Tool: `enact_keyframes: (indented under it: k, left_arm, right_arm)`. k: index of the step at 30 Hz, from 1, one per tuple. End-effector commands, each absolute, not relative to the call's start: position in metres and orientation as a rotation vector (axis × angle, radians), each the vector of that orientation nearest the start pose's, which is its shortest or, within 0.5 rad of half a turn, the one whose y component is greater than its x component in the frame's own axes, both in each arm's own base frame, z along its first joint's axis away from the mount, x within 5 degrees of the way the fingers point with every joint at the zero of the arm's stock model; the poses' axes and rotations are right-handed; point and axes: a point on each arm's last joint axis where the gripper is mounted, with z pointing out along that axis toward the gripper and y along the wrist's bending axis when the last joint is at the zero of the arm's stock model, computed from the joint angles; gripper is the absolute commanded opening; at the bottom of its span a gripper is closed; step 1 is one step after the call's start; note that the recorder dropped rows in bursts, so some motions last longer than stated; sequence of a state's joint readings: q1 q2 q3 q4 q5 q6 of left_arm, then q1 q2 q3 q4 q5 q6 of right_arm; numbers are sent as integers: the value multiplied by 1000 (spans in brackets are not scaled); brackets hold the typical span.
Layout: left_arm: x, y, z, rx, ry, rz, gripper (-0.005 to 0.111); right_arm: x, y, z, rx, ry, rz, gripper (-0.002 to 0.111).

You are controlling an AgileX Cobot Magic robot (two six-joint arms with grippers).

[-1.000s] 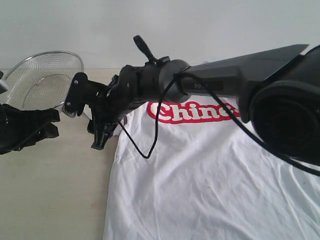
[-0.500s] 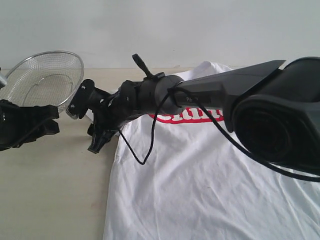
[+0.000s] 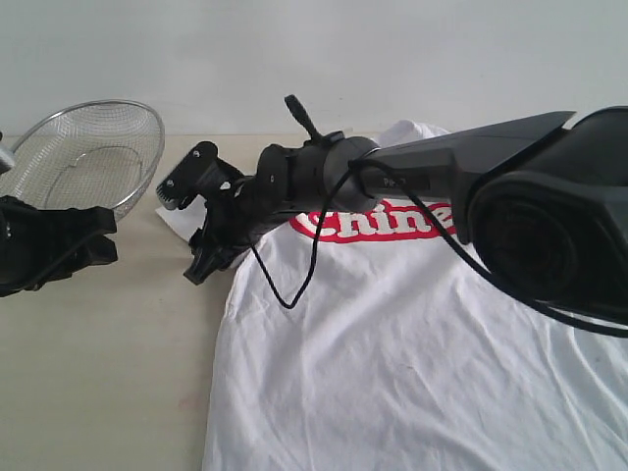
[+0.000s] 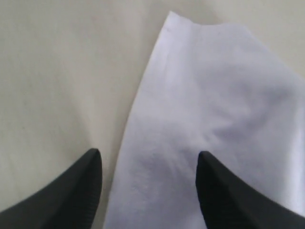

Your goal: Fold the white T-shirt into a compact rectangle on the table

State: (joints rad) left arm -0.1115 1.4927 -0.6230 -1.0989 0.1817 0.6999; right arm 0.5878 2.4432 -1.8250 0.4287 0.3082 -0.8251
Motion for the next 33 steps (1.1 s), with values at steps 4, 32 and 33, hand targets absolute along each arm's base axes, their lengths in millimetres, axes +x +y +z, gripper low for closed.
enact_keyframes:
  k: [4, 32, 33]
  left_arm:
    - [265, -44, 182, -281, 2437, -428, 51]
    - [266, -44, 182, -280, 2435, -429, 51]
    - [266, -44, 182, -280, 2435, -429, 51]
  right_arm:
    - [416, 310, 80, -1322, 2187, 297, 49]
    - [442, 295, 84, -1072, 2337, 359, 52]
    - [441, 295, 84, -1080, 2347, 363, 52]
